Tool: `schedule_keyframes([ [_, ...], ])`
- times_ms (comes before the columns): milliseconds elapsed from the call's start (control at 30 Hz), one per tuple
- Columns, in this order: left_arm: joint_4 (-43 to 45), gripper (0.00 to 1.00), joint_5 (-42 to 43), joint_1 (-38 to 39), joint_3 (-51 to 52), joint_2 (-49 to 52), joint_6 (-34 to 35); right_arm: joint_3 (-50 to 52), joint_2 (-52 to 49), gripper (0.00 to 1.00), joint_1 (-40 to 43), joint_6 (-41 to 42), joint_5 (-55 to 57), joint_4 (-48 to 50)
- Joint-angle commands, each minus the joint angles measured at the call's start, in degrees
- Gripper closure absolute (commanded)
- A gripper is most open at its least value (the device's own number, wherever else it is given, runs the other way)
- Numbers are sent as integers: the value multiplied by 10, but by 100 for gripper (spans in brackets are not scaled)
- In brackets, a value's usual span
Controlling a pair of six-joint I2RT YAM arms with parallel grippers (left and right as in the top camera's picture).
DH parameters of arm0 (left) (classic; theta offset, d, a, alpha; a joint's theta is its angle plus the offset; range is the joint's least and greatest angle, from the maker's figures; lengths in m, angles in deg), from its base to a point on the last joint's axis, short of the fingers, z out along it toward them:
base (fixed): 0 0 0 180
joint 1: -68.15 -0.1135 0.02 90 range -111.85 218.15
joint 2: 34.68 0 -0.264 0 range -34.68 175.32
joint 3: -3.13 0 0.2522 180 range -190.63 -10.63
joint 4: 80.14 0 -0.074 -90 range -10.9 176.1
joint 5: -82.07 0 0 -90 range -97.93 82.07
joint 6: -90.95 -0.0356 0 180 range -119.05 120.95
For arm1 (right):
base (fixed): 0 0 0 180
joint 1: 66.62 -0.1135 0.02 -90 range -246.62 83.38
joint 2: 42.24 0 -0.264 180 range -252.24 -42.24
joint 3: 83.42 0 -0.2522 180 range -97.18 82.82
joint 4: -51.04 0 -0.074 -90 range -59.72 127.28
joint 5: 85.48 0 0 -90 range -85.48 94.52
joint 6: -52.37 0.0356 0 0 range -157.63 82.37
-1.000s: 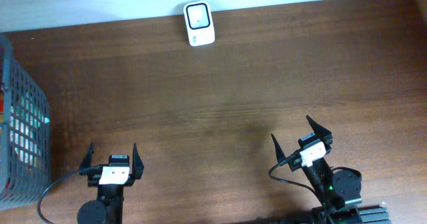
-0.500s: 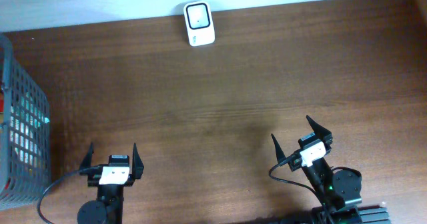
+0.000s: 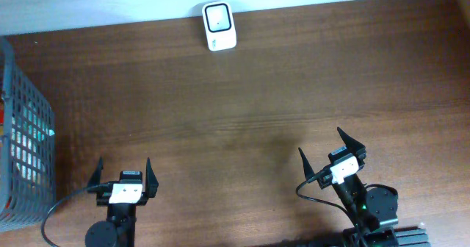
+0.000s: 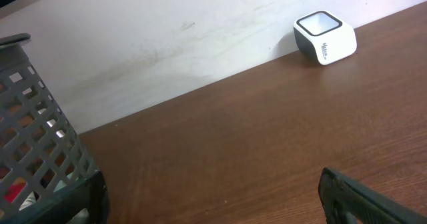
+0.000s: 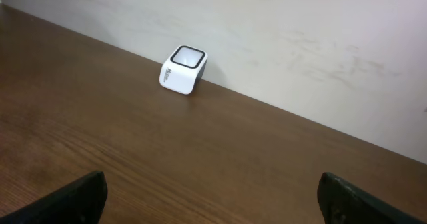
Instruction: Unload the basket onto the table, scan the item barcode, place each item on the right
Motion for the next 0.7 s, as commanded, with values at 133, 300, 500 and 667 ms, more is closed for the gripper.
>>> schedule_keyframes([
  [133, -3, 1, -21, 3, 2, -5, -4, 5, 2, 1, 2, 8, 5, -2],
  [300, 15, 1, -18, 3, 2, -5, -4, 5, 2, 1, 2, 8, 5, -2],
  [500, 96, 1, -8, 3, 2, -5, -4, 5, 2, 1, 2, 8, 5, -2],
  [667, 104, 1, -2, 3, -34, 14, 29, 5, 2, 1, 2, 8, 5, -2],
])
